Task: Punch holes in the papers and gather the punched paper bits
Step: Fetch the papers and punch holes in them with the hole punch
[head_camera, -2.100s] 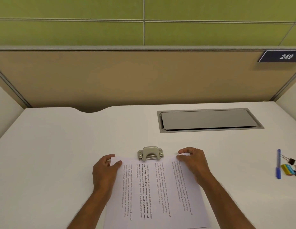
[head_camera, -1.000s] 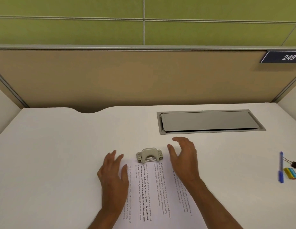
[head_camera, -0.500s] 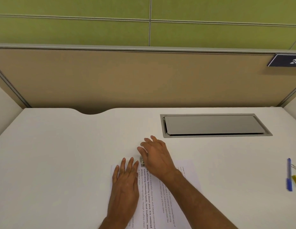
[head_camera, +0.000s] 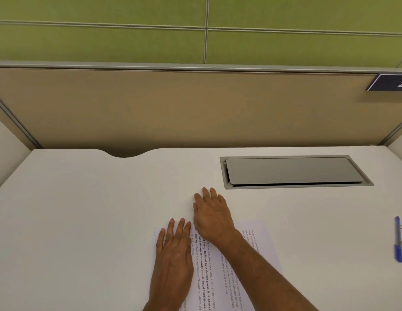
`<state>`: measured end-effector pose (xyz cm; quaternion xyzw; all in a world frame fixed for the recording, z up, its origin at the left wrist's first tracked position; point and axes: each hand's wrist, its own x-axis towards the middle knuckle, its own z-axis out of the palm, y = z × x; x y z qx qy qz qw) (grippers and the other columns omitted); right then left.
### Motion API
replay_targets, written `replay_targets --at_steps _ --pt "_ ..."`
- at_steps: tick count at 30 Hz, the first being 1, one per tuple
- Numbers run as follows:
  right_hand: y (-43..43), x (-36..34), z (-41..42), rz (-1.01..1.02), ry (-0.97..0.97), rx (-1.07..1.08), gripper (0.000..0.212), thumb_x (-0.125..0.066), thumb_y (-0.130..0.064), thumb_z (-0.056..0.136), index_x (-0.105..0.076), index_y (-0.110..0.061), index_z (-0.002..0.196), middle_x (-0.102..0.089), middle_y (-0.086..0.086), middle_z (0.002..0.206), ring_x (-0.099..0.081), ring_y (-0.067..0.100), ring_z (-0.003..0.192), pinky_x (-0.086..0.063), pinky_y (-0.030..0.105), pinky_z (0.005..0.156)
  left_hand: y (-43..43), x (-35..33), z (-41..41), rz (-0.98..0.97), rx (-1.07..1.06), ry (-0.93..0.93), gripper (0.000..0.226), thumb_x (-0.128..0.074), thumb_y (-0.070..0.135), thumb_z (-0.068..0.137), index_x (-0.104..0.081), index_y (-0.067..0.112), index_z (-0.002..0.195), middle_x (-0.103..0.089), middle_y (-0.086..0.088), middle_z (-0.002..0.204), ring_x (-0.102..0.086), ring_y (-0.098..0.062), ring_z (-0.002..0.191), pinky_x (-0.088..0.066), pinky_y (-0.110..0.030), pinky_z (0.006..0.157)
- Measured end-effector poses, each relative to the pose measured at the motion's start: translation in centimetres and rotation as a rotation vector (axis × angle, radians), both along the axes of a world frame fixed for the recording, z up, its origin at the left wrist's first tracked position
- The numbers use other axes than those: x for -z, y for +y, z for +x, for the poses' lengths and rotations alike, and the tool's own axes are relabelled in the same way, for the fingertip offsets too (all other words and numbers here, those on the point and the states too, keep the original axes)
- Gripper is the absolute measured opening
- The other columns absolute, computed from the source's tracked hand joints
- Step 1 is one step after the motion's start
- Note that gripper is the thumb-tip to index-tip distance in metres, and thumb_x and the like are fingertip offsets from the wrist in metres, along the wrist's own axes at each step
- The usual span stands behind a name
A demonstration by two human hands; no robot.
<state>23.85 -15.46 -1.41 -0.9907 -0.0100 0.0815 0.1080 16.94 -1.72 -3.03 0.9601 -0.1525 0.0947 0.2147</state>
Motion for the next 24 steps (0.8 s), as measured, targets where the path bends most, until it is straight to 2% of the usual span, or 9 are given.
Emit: replay_targets --at_steps 4,9,16,18,20,22,24 --pt "0.0 -0.2 1.1 -0.017 0.084 0.021 0.055 -0.021 -0.036 0.107 -0.013 -0.016 0.158 0.000 0.017 0.167 0.004 0.035 0.154 -0.004 0.051 0.125 -0.1 0.0 0.1 0.028 -0.005 -0.004 0.081 -0.002 0.045 0.104 -0.068 0.000 0.120 -0.066 -0.018 0.125 -0.060 -0.044 0.117 -0.009 -0.034 0.112" --pt "-0.5 0.5 2.6 0.002 0.126 0.039 0.064 -0.015 -0.052 0.105 -0.003 -0.022 0.160 0.012 0.013 0.167 0.014 0.034 0.153 0.004 0.052 0.124 -0.2 0.1 0.2 0.059 0.006 -0.028 0.081 -0.002 0.043 0.103 -0.068 0.001 0.119 -0.066 -0.017 0.125 -0.061 -0.044 0.116 -0.011 -0.036 0.111" --pt "-0.6 2.1 2.4 0.029 0.002 0.030 0.062 -0.014 -0.053 0.104 -0.008 -0.026 0.159 0.009 0.010 0.168 0.015 0.032 0.153 0.005 0.052 0.124 -0.1 0.6 0.4 0.066 0.006 0.025 0.076 -0.004 0.040 0.104 -0.068 0.001 0.120 -0.066 -0.017 0.126 -0.061 -0.042 0.117 -0.009 -0.034 0.114" --pt "-0.6 2.0 2.6 0.035 0.026 0.045 0.064 -0.013 -0.056 0.103 -0.006 -0.026 0.159 0.011 0.010 0.168 0.016 0.032 0.153 0.008 0.051 0.124 0.0 0.5 0.4 0.046 0.026 0.081 0.075 -0.004 0.040 0.103 -0.067 0.003 0.122 -0.066 -0.016 0.127 -0.057 -0.034 0.125 -0.006 -0.032 0.117" --pt "-0.7 1.9 3.1 0.028 0.059 0.063 0.067 -0.012 -0.059 0.102 -0.002 -0.026 0.160 0.014 0.011 0.167 0.018 0.033 0.152 0.010 0.052 0.123 0.0 0.7 0.5 0.007 0.052 0.091 0.075 -0.005 0.042 0.102 -0.066 0.003 0.124 -0.063 -0.015 0.130 -0.032 -0.012 0.144 -0.006 -0.033 0.116" --pt "-0.8 1.8 3.6 0.021 0.078 0.068 0.069 -0.013 -0.061 0.101 0.001 -0.025 0.159 0.016 0.012 0.166 0.019 0.033 0.152 0.011 0.053 0.122 0.1 1.2 0.8 -0.011 0.059 0.048 0.077 -0.005 0.044 0.102 -0.066 0.003 0.123 -0.062 -0.015 0.130 0.005 0.001 0.148 -0.009 -0.035 0.114" --pt "-0.8 1.9 3.9 0.012 0.074 0.061 0.070 -0.014 -0.061 0.101 0.001 -0.025 0.159 0.017 0.012 0.166 0.018 0.034 0.152 0.010 0.054 0.122 0.1 1.8 0.9 -0.005 0.043 -0.004 0.078 -0.005 0.045 0.103 -0.067 0.003 0.122 -0.064 -0.016 0.128 0.014 0.003 0.147 -0.009 -0.035 0.113"
